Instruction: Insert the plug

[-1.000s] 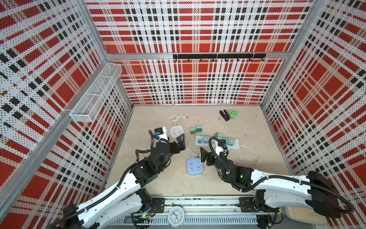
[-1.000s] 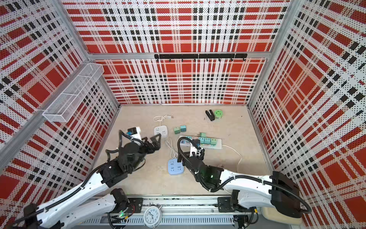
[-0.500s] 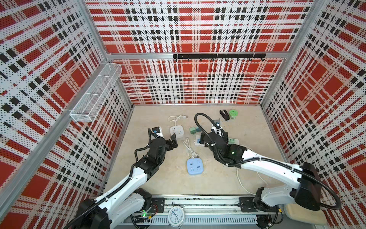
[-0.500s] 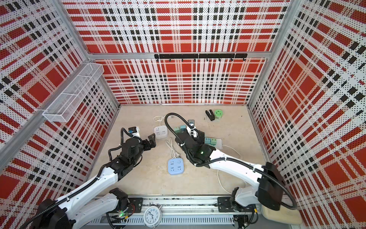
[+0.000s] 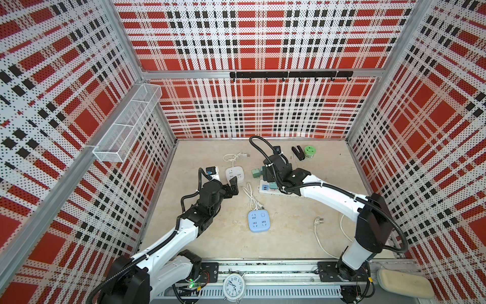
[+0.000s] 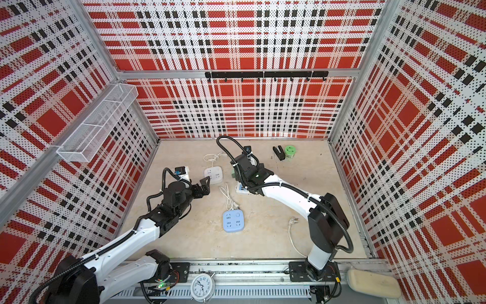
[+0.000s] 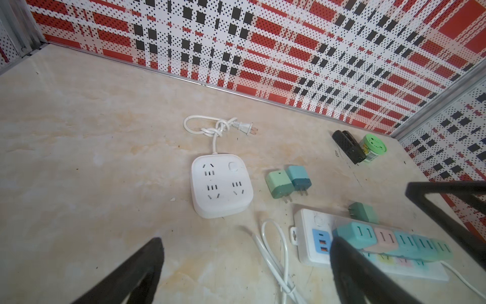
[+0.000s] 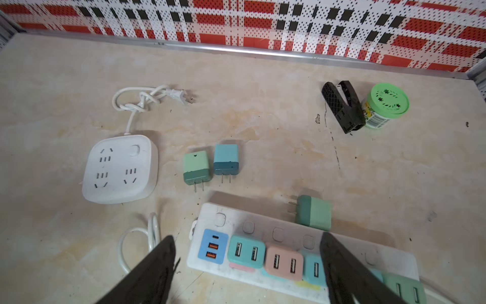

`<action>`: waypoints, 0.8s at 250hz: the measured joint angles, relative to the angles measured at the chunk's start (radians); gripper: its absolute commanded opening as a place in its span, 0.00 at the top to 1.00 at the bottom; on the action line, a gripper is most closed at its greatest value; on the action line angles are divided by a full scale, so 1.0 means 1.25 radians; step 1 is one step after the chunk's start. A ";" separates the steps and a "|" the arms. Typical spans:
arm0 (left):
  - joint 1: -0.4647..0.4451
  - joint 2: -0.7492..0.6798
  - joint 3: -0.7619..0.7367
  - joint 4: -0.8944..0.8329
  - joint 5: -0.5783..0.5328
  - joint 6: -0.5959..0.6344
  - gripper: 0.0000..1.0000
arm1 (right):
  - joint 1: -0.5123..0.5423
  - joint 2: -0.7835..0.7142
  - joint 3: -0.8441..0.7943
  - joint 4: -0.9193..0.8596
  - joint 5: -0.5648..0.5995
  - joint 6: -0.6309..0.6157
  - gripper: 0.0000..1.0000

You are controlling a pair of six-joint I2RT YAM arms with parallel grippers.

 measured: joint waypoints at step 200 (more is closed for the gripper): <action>0.000 0.002 0.000 0.006 0.009 0.001 0.01 | -0.095 0.336 0.340 -0.168 -0.175 -0.040 0.28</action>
